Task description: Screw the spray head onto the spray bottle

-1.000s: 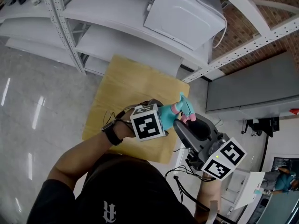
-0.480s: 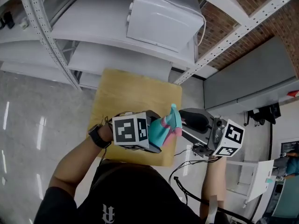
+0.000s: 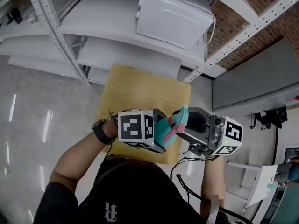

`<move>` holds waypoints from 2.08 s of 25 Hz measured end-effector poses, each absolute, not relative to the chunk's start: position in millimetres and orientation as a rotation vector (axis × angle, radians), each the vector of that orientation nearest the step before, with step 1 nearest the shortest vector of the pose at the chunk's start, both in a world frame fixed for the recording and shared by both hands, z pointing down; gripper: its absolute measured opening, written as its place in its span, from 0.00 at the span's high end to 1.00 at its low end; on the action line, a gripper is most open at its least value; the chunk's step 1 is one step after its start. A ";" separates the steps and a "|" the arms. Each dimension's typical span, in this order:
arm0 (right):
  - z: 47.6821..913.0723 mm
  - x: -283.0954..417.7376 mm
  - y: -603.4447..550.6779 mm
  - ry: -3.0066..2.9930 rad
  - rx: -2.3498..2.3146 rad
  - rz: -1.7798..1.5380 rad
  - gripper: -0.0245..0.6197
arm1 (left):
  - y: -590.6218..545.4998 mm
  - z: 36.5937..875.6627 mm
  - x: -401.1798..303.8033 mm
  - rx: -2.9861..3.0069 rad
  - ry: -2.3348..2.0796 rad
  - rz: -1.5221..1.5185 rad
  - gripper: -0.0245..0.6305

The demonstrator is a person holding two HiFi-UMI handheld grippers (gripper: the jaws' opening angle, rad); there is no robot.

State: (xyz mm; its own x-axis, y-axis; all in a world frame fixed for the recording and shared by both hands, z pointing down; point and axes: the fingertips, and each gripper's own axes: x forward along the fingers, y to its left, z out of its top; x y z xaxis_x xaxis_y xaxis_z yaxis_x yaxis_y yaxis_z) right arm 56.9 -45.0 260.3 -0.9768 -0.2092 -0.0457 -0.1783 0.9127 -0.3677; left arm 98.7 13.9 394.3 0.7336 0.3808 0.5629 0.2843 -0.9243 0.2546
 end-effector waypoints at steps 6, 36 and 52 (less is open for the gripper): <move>285.3 55.1 -80.8 3.004 -1.051 -0.577 0.76 | -36.9 418.1 96.9 2.730 0.002 1.043 0.31; 229.0 95.9 -75.2 2.767 -0.509 -0.730 0.58 | 11.4 375.5 90.3 2.659 0.718 0.731 0.32; 251.6 40.7 -57.8 3.106 -0.344 -0.654 0.72 | 24.3 374.2 86.3 2.673 0.788 0.724 0.32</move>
State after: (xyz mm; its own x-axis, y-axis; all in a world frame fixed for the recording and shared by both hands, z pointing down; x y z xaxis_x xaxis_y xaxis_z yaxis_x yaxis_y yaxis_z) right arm 40.7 -57.8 251.6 -0.9755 -0.1988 0.0939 -0.2198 0.8929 -0.3929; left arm 86.3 24.3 374.2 0.7284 0.5650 0.3876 0.4345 -0.8183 0.3763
